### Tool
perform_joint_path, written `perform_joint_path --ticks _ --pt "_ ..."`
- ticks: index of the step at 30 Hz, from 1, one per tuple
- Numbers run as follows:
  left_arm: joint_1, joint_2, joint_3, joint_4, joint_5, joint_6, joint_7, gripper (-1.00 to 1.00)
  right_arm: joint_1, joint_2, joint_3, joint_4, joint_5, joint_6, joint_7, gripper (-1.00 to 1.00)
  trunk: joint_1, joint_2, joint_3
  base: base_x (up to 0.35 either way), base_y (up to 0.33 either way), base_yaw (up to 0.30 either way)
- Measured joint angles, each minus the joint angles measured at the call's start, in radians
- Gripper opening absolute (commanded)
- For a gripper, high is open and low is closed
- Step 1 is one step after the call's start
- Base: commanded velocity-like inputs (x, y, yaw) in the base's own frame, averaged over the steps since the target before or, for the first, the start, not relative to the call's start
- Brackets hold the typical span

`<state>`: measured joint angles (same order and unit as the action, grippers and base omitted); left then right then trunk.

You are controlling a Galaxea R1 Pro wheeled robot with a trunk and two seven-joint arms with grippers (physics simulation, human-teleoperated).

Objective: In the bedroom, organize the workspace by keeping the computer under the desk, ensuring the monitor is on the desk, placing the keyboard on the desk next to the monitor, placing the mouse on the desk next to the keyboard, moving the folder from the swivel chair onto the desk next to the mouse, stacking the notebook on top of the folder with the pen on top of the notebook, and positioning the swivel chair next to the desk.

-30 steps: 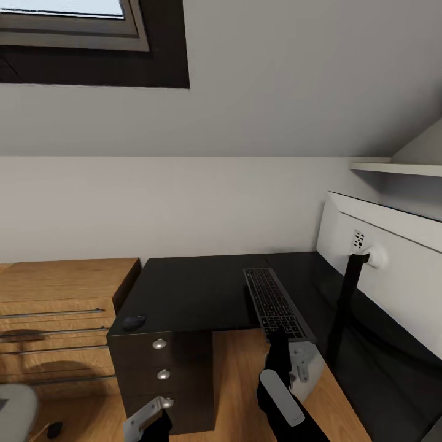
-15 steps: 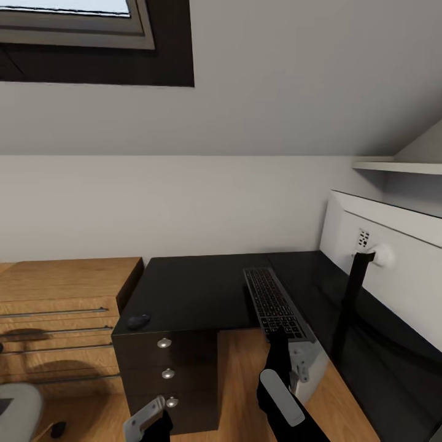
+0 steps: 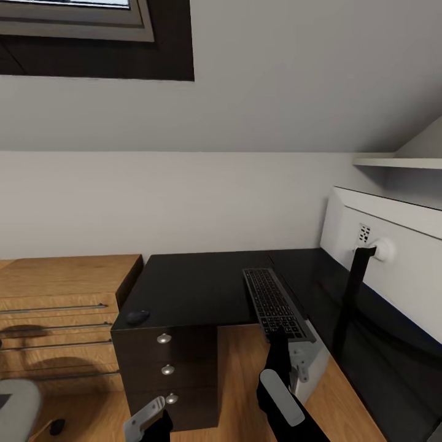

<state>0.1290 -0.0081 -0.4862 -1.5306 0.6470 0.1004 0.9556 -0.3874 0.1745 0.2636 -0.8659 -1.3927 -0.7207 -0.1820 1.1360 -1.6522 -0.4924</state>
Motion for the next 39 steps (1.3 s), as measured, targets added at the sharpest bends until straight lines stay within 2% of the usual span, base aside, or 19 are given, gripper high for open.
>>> perform_joint_path --ticks 28,29,39 --pt "0.0 0.002 0.003 0.0 0.0 0.001 -0.003 1.0 0.0 0.0 0.003 -0.003 0.0 -0.001 0.0 -1.0 0.0 0.0 0.0 0.046 0.0 0.0" --pt "0.0 0.002 0.003 0.0 0.0 0.001 -0.003 1.0 0.0 0.0 0.003 -0.003 0.0 0.0 -0.001 1.0 0.0 0.0 0.0 0.0 0.0 0.0" --pt "0.0 0.002 0.002 0.0 0.0 0.0 -0.003 1.0 0.0 0.0 0.002 -0.005 0.002 0.002 -0.002 1.0 0.0 0.0 0.0 0.0 0.0 0.0"
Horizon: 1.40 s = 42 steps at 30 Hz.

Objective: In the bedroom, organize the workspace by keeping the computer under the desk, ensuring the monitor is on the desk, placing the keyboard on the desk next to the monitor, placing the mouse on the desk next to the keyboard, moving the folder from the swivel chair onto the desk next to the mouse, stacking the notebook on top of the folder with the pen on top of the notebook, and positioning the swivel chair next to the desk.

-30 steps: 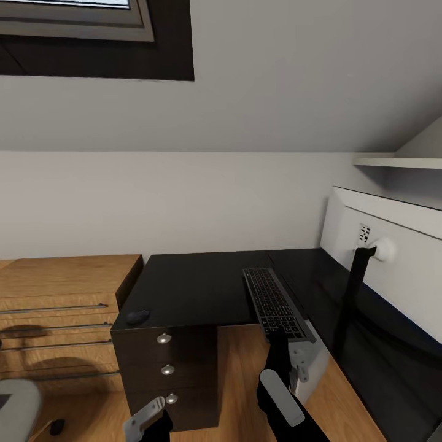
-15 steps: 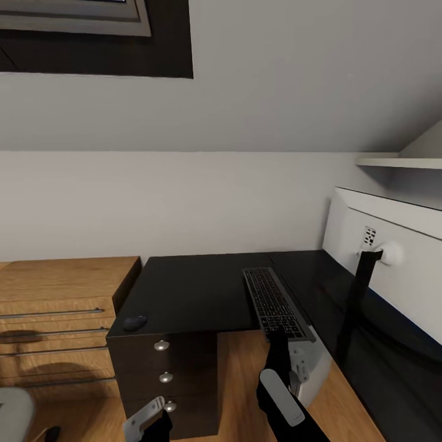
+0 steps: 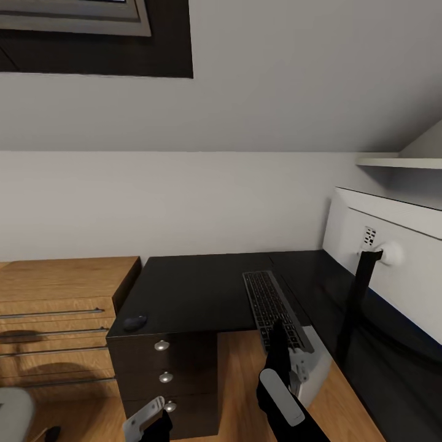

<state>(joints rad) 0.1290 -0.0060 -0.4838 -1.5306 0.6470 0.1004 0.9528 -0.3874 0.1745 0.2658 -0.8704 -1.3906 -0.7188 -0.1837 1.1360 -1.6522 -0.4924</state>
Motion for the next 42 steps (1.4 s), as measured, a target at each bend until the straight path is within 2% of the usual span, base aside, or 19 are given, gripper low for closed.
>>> perform_joint_path --ticks 8,29,42 --pt "0.0 0.003 0.0 0.0 0.0 0.002 -0.001 1.0 0.0 0.0 0.001 0.0 0.0 0.001 0.0 1.0 0.0 0.0 0.0 -0.049 0.0 0.0" --pt "0.0 0.003 -0.001 0.001 0.0 0.002 -0.002 1.0 0.0 0.0 0.002 0.0 0.0 0.002 0.006 1.0 0.0 0.0 0.0 -0.288 0.0 0.0" --pt "0.0 0.002 -0.001 0.002 0.0 0.001 -0.002 1.0 0.0 0.0 0.027 0.0 0.0 0.002 0.007 1.0 0.001 0.0 0.0 -0.223 0.0 0.0"
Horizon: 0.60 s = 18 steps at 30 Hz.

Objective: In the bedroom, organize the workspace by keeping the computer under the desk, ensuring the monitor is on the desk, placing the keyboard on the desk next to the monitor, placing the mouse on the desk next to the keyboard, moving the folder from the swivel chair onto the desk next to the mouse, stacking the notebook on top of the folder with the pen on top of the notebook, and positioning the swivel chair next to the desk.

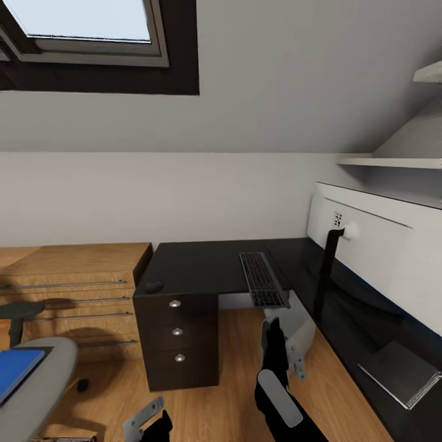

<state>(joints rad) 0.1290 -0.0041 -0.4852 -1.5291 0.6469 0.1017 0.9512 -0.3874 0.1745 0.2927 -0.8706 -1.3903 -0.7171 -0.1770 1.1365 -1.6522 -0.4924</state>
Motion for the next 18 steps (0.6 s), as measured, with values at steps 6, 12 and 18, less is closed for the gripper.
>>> perform_joint_path --ticks 6,12,18 --pt "0.0 0.0 -0.004 0.0 0.0 0.0 0.0 1.0 0.0 0.0 0.008 0.0 0.0 0.001 -0.004 1.0 0.0 0.0 0.0 -0.128 0.0 0.0" --pt "0.0 0.0 -0.004 0.0 -0.001 -0.001 0.0 1.0 0.0 0.0 0.049 -0.017 0.004 0.013 -0.008 1.0 0.0 0.0 0.0 -0.02 0.0 0.0" --pt "0.0 0.001 -0.004 0.0 -0.001 -0.001 0.0 1.0 0.001 -0.032 0.104 -0.104 0.021 0.117 -0.014 1.0 -0.02 0.035 0.016 -0.004 0.0 0.0"
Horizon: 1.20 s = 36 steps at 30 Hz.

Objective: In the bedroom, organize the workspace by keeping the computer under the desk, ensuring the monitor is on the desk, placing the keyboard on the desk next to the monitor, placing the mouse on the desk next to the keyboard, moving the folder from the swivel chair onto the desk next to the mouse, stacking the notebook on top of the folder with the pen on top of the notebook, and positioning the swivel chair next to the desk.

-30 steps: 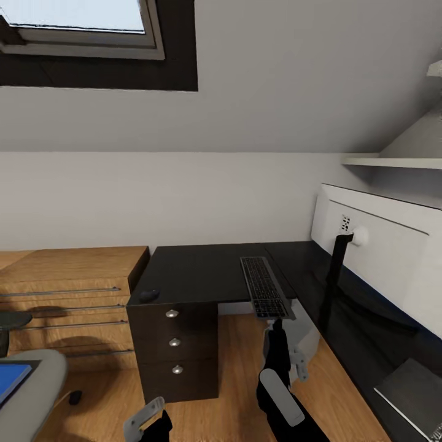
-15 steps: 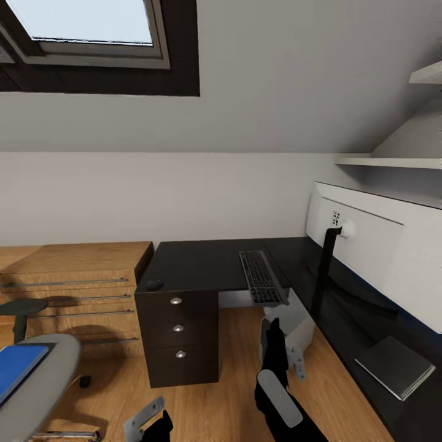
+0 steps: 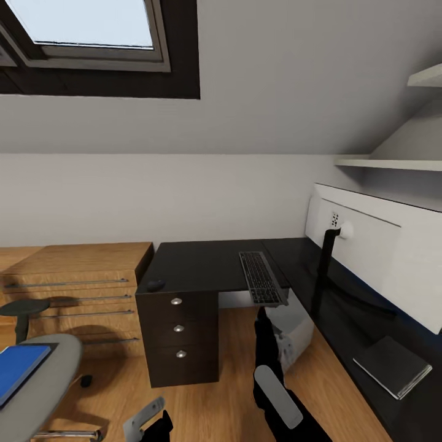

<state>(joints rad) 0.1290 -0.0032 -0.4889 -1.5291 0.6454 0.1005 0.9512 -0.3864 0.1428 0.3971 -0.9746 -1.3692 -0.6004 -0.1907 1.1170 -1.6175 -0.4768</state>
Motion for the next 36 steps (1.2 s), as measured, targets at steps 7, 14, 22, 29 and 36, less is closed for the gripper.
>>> perform_joint_path --ticks 7,14,22,29,36 --pt "0.0 0.0 0.001 0.001 0.0 0.0 0.0 1.0 0.001 -0.091 0.062 -0.128 0.015 0.093 -0.138 1.0 -0.027 0.049 0.022 0.0 0.0 0.0" --pt "0.0 0.0 0.0 0.002 0.0 0.001 0.0 1.0 0.001 -0.149 0.067 -0.221 0.011 0.125 -0.198 1.0 -0.054 0.098 0.044 0.0 0.0 0.0" --pt "0.0 0.0 0.0 0.004 -0.001 0.001 0.0 1.0 0.002 -0.198 0.061 -0.33 0.01 0.414 -0.407 1.0 -0.084 0.154 0.069 0.0 0.0 0.0" --pt "0.0 0.0 0.001 0.005 -0.001 0.003 0.0 1.0 -0.025 -0.202 0.057 -0.441 0.081 0.685 -0.748 1.0 -0.111 0.203 0.091 0.0 0.0 0.0" --pt "0.0 0.0 0.001 0.003 -0.003 0.002 0.0 1.0 -0.038 -0.195 0.06 -0.451 0.255 0.748 -0.778 1.0 -0.138 0.252 0.113 0.0 0.0 0.0"
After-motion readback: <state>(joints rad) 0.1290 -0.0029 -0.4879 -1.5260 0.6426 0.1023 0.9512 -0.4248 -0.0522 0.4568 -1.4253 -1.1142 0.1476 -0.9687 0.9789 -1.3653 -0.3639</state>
